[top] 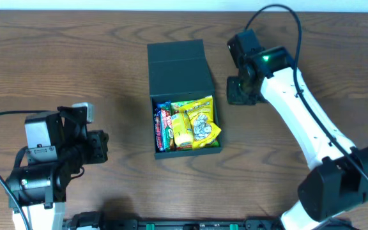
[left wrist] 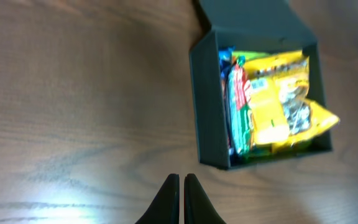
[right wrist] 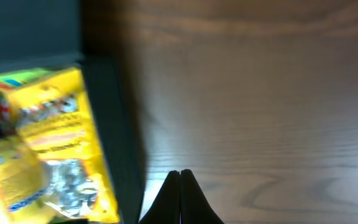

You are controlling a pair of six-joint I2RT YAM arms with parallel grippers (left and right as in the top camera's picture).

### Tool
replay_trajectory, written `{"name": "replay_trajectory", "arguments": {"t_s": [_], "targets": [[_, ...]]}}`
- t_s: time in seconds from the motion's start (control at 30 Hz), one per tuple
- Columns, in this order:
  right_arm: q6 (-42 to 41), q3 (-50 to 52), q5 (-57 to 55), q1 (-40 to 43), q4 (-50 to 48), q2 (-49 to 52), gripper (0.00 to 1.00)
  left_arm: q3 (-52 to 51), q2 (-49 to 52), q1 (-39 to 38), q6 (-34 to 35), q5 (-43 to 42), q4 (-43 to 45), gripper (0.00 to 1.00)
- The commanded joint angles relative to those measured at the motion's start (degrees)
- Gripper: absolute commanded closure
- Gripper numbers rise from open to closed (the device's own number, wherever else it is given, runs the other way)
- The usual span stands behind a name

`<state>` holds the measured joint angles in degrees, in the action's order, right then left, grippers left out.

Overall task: Pack container
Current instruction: 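Move the right gripper to the box lid's right edge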

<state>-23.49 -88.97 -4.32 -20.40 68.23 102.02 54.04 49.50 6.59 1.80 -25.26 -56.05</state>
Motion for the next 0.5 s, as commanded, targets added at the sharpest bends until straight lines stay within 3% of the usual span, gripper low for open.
{"name": "replay_trajectory", "arguments": {"t_s": [0.0,0.47], "targets": [[2.6,6.6,7.1,1.6,-3.5,-0.4,0.99,0.1,0.1,-0.1,5.1,-0.1,2.3,0.94],[2.8,27.0,26.9,1.1,-18.8,-0.4,0.99,-1.3,5.9,-0.1,7.4,-0.3,3.6,0.94]]}}
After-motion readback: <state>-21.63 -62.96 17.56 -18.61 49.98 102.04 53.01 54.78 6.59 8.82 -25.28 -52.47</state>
